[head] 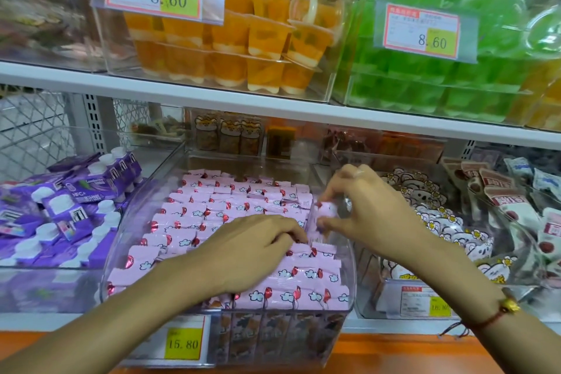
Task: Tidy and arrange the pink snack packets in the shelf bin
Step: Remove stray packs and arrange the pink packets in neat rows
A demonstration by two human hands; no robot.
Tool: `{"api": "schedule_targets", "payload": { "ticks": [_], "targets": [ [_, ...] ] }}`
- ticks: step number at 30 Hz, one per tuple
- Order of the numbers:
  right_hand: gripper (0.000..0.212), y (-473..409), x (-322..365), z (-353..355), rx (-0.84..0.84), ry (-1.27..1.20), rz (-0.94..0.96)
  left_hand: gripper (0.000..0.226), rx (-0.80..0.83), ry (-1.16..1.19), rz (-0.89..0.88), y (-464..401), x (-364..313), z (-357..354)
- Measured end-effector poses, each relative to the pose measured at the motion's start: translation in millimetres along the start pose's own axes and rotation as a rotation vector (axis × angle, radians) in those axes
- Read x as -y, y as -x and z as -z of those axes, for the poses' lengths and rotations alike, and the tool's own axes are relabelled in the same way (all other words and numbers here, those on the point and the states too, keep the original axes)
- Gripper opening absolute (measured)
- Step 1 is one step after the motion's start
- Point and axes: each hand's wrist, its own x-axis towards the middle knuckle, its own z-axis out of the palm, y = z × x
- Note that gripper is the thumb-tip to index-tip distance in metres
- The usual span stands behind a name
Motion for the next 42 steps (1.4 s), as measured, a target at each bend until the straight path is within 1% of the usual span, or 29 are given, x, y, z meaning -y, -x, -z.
{"api": "schedule_targets", "payload": {
  "ticks": [3, 5, 8, 11, 13, 16, 19, 21, 23, 25, 27, 30, 33, 36, 40, 42],
  "targets": [
    [0.026, -4, 3, -2, 0.173, 0.058, 0.044, 0.024, -0.061, 0.046, 0.052, -2, -2, 0],
    [0.025, -5, 2, -3, 0.198, 0.073, 0.061, 0.021, -0.102, 0.057, 0.050, -4, -3, -1],
    [0.021, 1, -3, -3, 0.124, 0.011, 0.074, 0.027, -0.135, -0.012, -0.010, -9, -3, -5],
    [0.019, 14, -13, -1, -0.063, -0.073, 0.046, 0.036, -0.056, -0.060, -0.104, -12, -6, -7],
    [0.017, 23, -20, 1, -0.134, -0.154, 0.001, 0.041, -0.005, -0.117, -0.117, -14, -5, -10],
    [0.019, 30, -22, -2, -0.056, -0.227, -0.028, 0.042, 0.062, -0.192, -0.101, -18, -4, -10],
    [0.023, 31, -20, -7, -0.005, -0.256, -0.039, 0.041, 0.119, -0.196, -0.087, -23, -3, -7],
    [0.023, 28, -21, -5, 0.002, -0.262, -0.058, 0.040, 0.130, -0.157, -0.083, -24, -2, -5],
    [0.020, 20, -21, -2, -0.005, -0.263, -0.068, 0.040, 0.089, -0.096, -0.079, -21, 1, -5],
    [0.013, 6, -18, 0, 0.003, -0.217, -0.049, 0.038, 0.010, -0.060, -0.075, -18, 5, -7],
    [0.005, -10, -12, -1, 0.053, -0.110, -0.005, 0.036, -0.045, -0.102, -0.070, -17, 7, -8],
    [0.015, -34, -1, -4, 0.158, 0.132, 0.109, 0.039, -0.027, -0.198, -0.068, -18, 9, -8],
    [0.026, -51, 8, -11, 0.310, 0.270, 0.112, 0.042, 0.016, -0.213, -0.063, -19, 10, -8],
    [0.030, -58, 9, -18, 0.331, 0.307, 0.073, 0.043, 0.031, -0.192, -0.068, -18, 12, -7],
    [0.017, -55, 3, -15, 0.307, 0.212, 0.086, 0.042, 0.045, -0.209, -0.074, -16, 13, -6],
    [0.013, -49, 1, -13, 0.244, 0.172, 0.106, 0.042, 0.066, -0.219, -0.067, -17, 11, -6]
  ]
}}
